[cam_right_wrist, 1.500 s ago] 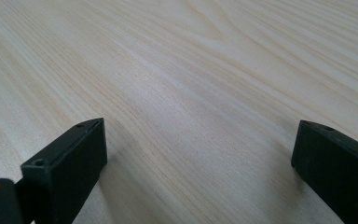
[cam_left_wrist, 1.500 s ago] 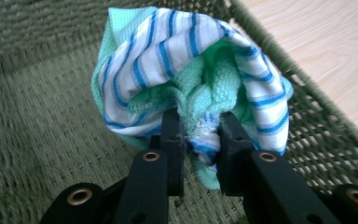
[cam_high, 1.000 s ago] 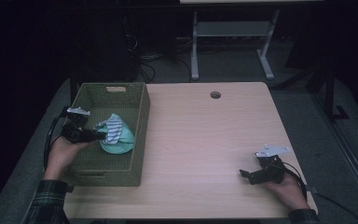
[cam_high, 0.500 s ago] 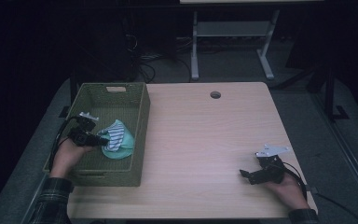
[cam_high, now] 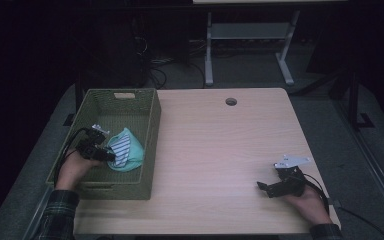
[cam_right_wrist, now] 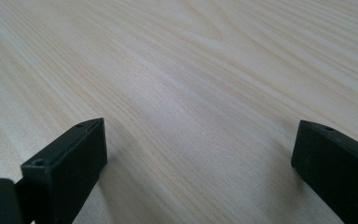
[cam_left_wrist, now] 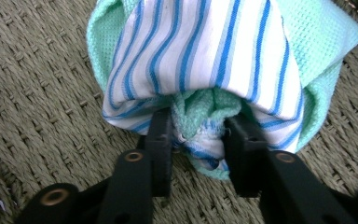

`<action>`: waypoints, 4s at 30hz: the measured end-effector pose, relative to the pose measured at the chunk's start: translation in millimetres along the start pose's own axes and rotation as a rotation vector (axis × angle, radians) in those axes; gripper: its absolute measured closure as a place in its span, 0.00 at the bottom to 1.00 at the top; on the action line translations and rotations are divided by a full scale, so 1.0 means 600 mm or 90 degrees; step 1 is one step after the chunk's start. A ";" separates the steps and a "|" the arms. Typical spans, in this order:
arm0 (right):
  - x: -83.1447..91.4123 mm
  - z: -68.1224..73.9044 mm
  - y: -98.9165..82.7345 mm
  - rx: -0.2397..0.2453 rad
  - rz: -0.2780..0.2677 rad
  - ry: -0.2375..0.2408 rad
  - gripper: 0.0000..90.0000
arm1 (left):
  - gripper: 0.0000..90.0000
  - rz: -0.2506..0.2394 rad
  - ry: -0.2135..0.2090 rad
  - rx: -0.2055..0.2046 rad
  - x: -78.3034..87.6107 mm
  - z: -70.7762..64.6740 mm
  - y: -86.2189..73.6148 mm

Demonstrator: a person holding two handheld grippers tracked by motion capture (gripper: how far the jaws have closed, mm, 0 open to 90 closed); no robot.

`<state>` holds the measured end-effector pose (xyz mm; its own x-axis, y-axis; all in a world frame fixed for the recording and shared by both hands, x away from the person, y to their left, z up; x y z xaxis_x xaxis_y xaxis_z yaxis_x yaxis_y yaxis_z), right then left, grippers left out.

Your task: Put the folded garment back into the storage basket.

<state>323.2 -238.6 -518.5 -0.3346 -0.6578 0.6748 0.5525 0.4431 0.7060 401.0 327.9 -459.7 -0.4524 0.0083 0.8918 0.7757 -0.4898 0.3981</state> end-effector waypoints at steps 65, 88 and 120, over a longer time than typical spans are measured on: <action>-0.001 0.000 0.001 -0.004 -0.001 -0.003 0.03 | 0.15 -0.284 -0.127 -0.017 0.142 -0.225 0.168; -0.001 0.000 0.001 -0.004 -0.001 -0.003 0.03 | 0.15 -0.322 -0.154 -0.065 0.108 -0.382 0.194; -0.001 0.000 0.001 -0.004 -0.001 -0.002 0.03 | 0.14 -0.241 -0.070 -0.114 -0.041 -0.423 0.141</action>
<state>323.7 -238.1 -518.5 -0.3380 -0.6564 0.6745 0.5571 0.4381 0.7055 366.0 65.2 -502.3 -0.6341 0.3044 0.7108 0.4706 -0.5775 0.6671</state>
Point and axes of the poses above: each handheld gripper's, and its own axes: x roughly backward along the jaws, y roughly out of its top, z roughly to its left, the point moved 5 cm from there along -x, roughly forward along the jaws, and after that the axes turned 15 degrees about y, right-handed, at the moved point
